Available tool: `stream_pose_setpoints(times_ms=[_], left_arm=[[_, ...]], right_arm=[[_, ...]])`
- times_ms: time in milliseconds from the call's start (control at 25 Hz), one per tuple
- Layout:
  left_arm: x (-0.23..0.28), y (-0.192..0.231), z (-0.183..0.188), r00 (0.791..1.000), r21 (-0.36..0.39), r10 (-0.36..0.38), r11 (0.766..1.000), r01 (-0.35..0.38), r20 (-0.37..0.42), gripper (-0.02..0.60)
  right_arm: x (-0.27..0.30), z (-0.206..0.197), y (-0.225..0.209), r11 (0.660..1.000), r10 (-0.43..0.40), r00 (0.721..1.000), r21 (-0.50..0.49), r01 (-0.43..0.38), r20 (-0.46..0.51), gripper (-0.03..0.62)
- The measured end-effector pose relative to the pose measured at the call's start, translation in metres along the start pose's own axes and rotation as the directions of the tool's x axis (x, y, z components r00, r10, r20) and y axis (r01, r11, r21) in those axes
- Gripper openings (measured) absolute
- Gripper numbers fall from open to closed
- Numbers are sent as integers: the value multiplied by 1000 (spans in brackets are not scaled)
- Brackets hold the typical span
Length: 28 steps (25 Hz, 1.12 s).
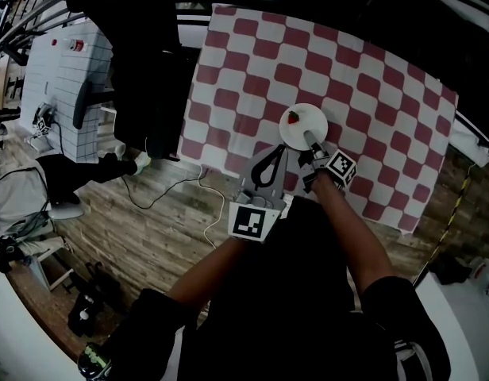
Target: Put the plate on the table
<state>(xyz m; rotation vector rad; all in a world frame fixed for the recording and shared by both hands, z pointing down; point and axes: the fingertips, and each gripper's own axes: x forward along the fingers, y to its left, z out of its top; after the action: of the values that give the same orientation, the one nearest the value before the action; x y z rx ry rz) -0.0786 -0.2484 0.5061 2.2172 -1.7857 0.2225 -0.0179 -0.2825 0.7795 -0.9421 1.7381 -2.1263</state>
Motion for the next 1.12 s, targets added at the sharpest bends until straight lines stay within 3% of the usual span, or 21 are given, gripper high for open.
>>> stream_pose_setpoints(times_ms=[160,320,560,720,960,1120], left_arm=[[-1,-6,-1,1000,5,-6,1000,6,-1,9],[-5,-12,0,1000,2,-24,1000,24,0,9],[-11,-14,6,1000,25,-19,999,19,23,8],[-14,-17,10,999,57,-25,998,23,35,9],[-17,-15,5,999,0,-33,999,33,25,9],[-22,5,3,1000,-48,7,999,-6,28,9]], right_arm=[[0,-4,-2,998,-57,998,-39,56,-18,30],[0,-9,10,992,-68,997,-107,64,-36,223],[-2,-9,12,975,-147,988,-173,136,-51,277],[-2,-13,19,971,-169,982,-184,153,-78,371],[-10,-11,21,962,-205,977,-195,189,-65,467],[-23,-8,20,959,-221,974,-190,209,-49,477]])
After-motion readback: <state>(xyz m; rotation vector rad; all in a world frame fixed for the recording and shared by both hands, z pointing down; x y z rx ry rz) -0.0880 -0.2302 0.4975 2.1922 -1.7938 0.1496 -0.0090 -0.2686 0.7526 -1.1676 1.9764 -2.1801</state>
